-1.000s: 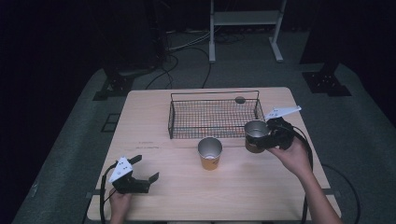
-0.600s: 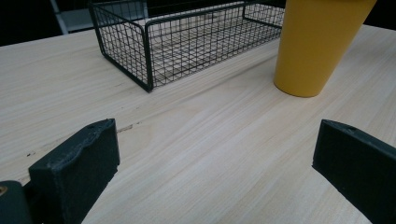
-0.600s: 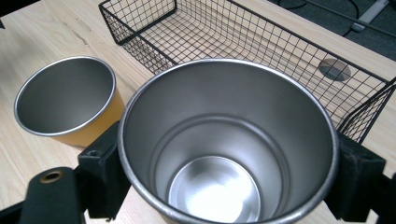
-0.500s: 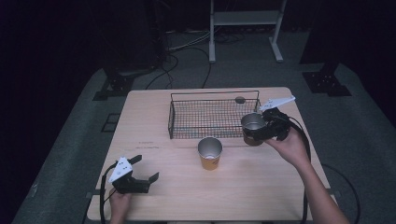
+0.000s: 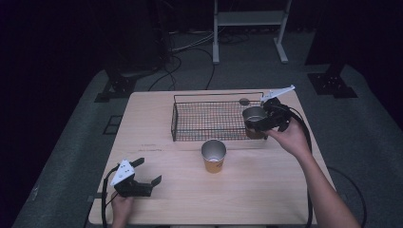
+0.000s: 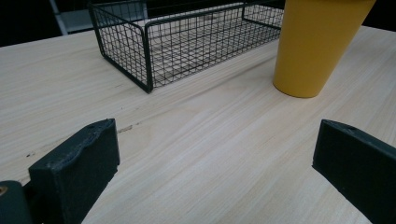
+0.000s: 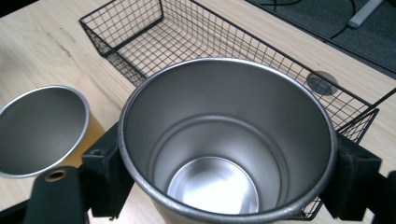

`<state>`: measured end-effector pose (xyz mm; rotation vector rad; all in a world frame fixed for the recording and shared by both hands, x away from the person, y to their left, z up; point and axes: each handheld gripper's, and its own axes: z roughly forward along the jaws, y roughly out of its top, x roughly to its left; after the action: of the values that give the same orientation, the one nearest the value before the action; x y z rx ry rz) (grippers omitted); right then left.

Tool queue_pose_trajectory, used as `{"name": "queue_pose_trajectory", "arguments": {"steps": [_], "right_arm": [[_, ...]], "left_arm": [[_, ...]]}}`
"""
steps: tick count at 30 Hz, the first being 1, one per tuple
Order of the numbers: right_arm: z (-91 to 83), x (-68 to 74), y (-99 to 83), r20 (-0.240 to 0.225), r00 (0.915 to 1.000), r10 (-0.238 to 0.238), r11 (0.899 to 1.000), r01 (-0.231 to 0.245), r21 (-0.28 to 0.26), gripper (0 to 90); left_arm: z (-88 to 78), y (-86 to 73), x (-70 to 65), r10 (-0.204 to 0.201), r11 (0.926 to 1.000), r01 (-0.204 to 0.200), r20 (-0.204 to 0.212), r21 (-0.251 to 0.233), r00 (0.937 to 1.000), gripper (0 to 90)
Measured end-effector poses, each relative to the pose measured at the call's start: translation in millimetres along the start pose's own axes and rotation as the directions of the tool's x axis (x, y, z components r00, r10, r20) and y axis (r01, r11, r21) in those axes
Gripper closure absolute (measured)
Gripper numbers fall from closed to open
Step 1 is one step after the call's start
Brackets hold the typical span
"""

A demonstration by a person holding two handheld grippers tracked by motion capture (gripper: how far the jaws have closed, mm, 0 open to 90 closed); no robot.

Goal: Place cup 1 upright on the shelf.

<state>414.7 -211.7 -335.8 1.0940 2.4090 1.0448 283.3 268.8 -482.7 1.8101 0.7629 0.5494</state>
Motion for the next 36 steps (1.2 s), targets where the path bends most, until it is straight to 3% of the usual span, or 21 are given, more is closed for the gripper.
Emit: {"name": "queue_pose_trajectory", "arguments": {"steps": [30, 36], "right_arm": [[28.4, -28.4, 29.6, 0.042, 0.9958, 0.081, 0.996, -0.080, -0.034, 17.7], [39.1, -32.8, 38.1, 0.063, 0.9943, 0.085, 0.996, -0.085, -0.016, 17.7]], "left_arm": [[-0.5, -0.2, 0.0, -0.004, 1.0000, 0.004, 0.002, -0.004, 1.0000, 0.0], [-0.8, -0.3, 0.6, -0.007, 1.0000, 0.007, 0.004, -0.006, 1.0000, 0.0]]}}
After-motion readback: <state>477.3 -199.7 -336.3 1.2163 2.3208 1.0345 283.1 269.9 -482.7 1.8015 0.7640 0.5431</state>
